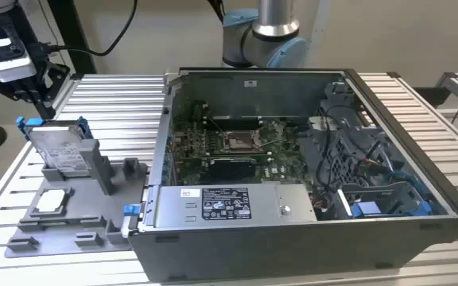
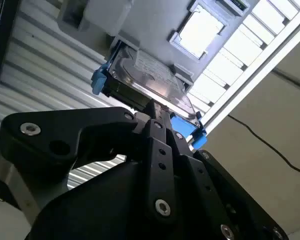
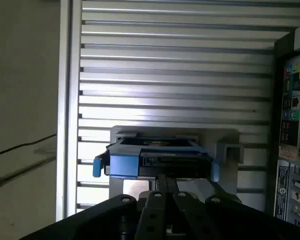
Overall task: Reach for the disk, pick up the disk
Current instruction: 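Reach for the disk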
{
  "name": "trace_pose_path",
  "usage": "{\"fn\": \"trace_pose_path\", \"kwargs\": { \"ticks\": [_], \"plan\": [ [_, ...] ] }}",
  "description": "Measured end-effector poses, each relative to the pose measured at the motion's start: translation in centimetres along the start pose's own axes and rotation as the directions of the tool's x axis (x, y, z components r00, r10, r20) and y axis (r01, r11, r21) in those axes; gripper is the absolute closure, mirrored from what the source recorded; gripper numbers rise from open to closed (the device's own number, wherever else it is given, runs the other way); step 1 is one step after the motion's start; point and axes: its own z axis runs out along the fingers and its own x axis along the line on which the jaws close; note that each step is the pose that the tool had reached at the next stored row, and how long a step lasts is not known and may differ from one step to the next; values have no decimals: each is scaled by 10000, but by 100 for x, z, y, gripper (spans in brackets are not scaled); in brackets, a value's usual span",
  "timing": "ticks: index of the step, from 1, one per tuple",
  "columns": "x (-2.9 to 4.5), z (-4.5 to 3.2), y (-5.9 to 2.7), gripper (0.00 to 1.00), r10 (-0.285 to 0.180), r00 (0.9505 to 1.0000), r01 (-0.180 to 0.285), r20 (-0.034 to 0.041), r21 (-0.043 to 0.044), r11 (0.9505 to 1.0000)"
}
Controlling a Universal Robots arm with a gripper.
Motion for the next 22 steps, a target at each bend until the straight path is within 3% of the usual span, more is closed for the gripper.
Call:
{"fn": "trace_pose_path", "kwargs": {
  "ticks": [11,15,18,22],
  "plan": [
    [0,0,1,100,0,10000,0,0,0,10000],
    [21,4,93,100,0,10000,0,1,0,10000],
    [112,6,167,100,1,10000,-1,0,0,10000],
    [289,8,173,100,-1,10000,1,2,-4,10000]
  ]
}}
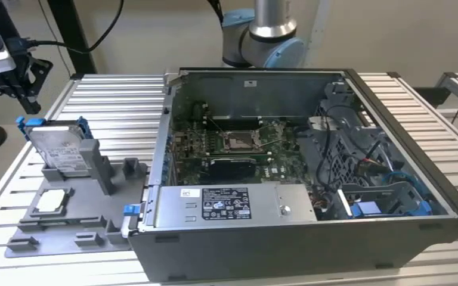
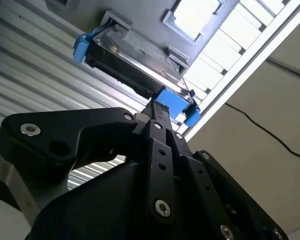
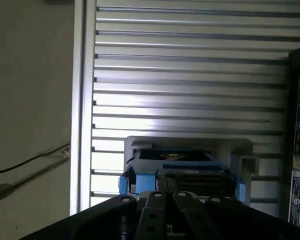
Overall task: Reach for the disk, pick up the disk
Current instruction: 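Reach for the disk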
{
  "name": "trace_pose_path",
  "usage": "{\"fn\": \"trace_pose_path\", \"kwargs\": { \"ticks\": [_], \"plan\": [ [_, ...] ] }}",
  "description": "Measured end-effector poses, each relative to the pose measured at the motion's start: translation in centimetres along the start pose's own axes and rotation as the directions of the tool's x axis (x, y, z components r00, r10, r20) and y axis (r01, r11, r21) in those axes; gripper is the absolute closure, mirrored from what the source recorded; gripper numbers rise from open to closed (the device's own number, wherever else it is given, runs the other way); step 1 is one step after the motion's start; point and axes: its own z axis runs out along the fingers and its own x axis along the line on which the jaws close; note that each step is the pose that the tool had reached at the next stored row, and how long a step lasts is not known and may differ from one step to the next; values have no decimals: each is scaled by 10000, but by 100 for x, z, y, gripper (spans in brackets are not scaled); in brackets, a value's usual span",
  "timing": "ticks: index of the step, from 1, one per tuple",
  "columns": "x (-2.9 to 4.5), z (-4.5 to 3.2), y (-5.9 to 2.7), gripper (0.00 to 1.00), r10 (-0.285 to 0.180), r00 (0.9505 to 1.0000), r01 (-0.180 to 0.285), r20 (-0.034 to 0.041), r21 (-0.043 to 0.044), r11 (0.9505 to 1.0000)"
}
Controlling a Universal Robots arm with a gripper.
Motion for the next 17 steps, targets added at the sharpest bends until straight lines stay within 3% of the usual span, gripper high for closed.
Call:
{"fn": "trace_pose_path", "kwargs": {
  "ticks": [2,7,13,17],
  "plan": [
    [44,-2,-30,100,-3,10000,3,-3,1,10000],
    [50,-6,-151,100,-9,10000,9,-1,1,10000],
    [-35,-7,-161,100,-131,9999,131,-5,-1,9999],
    [-35,-7,-162,100,-134,9999,134,-6,0,9999]
  ]
}}
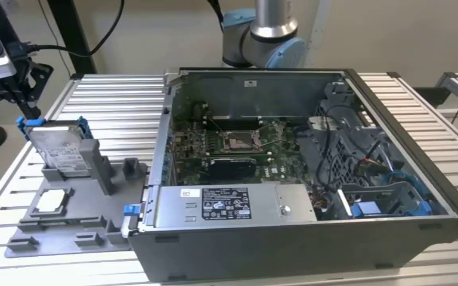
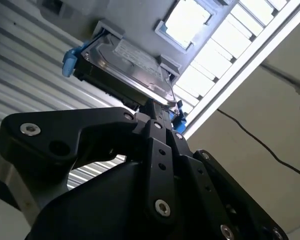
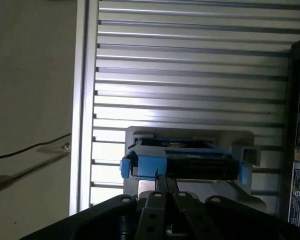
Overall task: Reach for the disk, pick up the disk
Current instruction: 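Reach for the disk, then pick up the disk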
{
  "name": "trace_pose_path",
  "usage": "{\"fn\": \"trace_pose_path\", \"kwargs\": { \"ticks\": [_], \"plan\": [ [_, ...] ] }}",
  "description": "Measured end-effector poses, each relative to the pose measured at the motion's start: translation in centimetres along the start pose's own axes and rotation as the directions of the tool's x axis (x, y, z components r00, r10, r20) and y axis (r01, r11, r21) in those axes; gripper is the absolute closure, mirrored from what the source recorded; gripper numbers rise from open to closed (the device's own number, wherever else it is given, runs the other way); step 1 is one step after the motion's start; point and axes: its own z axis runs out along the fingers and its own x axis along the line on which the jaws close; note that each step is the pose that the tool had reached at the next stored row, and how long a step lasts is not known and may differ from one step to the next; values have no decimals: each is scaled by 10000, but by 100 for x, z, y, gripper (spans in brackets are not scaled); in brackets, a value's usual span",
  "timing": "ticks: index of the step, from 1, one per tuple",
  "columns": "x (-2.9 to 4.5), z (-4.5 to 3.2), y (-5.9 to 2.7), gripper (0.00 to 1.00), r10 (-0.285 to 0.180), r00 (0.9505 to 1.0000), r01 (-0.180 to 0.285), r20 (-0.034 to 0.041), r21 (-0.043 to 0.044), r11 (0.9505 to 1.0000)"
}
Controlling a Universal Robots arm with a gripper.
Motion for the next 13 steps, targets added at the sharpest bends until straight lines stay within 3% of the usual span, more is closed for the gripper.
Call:
{"fn": "trace_pose_path", "kwargs": {
  "ticks": [13],
  "plan": [
    [0,0,0,100,-64,10000,64,-3,1,10000]
  ]
}}
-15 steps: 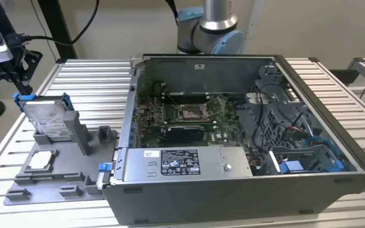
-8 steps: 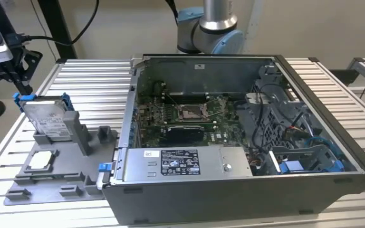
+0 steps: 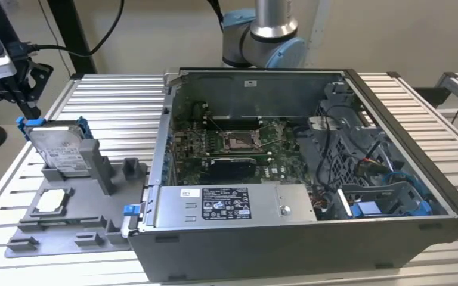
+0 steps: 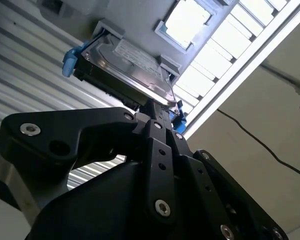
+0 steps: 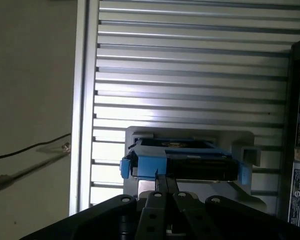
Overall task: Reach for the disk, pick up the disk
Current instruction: 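Pick up the disk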
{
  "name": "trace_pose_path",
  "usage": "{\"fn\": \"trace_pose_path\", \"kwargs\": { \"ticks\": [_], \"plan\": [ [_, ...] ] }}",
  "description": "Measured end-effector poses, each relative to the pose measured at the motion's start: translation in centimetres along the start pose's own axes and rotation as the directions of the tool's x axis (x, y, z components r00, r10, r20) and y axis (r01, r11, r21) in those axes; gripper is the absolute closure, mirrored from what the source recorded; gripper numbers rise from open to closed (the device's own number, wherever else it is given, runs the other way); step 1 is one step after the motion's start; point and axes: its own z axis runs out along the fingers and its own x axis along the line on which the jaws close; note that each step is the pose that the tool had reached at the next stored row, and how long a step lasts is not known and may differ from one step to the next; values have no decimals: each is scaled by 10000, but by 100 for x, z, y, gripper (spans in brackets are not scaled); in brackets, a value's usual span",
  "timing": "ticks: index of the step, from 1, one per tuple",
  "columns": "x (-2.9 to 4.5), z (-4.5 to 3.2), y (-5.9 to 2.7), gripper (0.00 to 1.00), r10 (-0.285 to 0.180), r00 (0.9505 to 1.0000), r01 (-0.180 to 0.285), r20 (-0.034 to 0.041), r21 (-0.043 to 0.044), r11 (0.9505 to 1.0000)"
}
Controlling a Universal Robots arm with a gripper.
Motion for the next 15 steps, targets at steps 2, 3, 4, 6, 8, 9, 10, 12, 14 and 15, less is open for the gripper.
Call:
{"fn": "trace_pose_path", "kwargs": {
  "ticks": [2,3,4,6,8,9,10,12,14,15],
  "plan": [
    [0,0,0,100,-96,10000,96,-4,0,10000],
    [0,0,0,100,-153,9999,153,-6,0,9999],
    [0,0,0,100,-220,9998,220,-9,0,9998],
    [0,0,0,100,-385,9993,385,-15,0,9993],
    [0,0,0,100,-568,9984,568,-22,-1,9984],
    [0,0,0,100,-681,9977,681,-26,-1,9977],
    [0,0,0,100,-812,9967,812,-31,-2,9967],
    [0,0,0,100,-1098,9939,1098,-42,-2,9940],
    [0,0,0,100,-1397,9902,1397,-54,-3,9902],
    [0,0,0,100,-1543,9880,1543,-59,-4,9880]
  ]
}}
